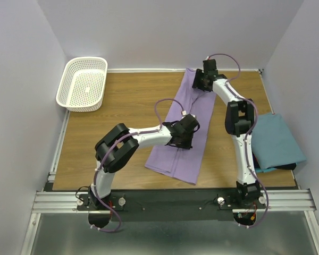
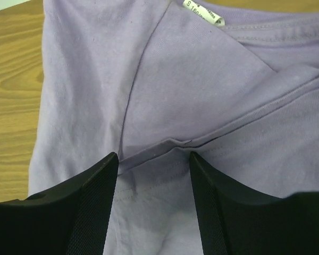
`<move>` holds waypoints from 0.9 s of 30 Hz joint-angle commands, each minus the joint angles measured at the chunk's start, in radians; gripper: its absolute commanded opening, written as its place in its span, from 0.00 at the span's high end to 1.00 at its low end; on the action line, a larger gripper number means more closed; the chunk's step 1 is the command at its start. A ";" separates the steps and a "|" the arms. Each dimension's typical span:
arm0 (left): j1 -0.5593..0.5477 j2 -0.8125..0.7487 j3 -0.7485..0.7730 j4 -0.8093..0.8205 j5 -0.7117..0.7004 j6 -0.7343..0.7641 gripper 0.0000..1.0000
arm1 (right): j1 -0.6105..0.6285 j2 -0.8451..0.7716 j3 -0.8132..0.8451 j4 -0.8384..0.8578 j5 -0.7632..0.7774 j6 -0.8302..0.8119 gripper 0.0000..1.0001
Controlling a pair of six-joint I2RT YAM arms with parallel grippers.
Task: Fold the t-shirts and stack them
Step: Fold the tshirt
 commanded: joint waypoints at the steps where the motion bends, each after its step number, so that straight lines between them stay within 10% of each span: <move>1: -0.021 0.055 0.085 0.009 0.187 0.036 0.96 | 0.079 0.125 0.113 -0.171 -0.049 -0.105 0.36; 16: 0.094 -0.040 0.185 0.121 0.277 0.065 0.83 | 0.124 0.059 0.260 -0.183 0.084 -0.151 0.04; 22: 0.239 -0.192 0.025 0.107 0.170 0.099 0.83 | 0.101 -0.102 0.136 -0.182 0.166 -0.051 0.05; 27: 0.294 -0.244 -0.073 0.109 0.112 0.122 0.83 | 0.104 -0.188 -0.005 -0.174 0.147 0.001 0.24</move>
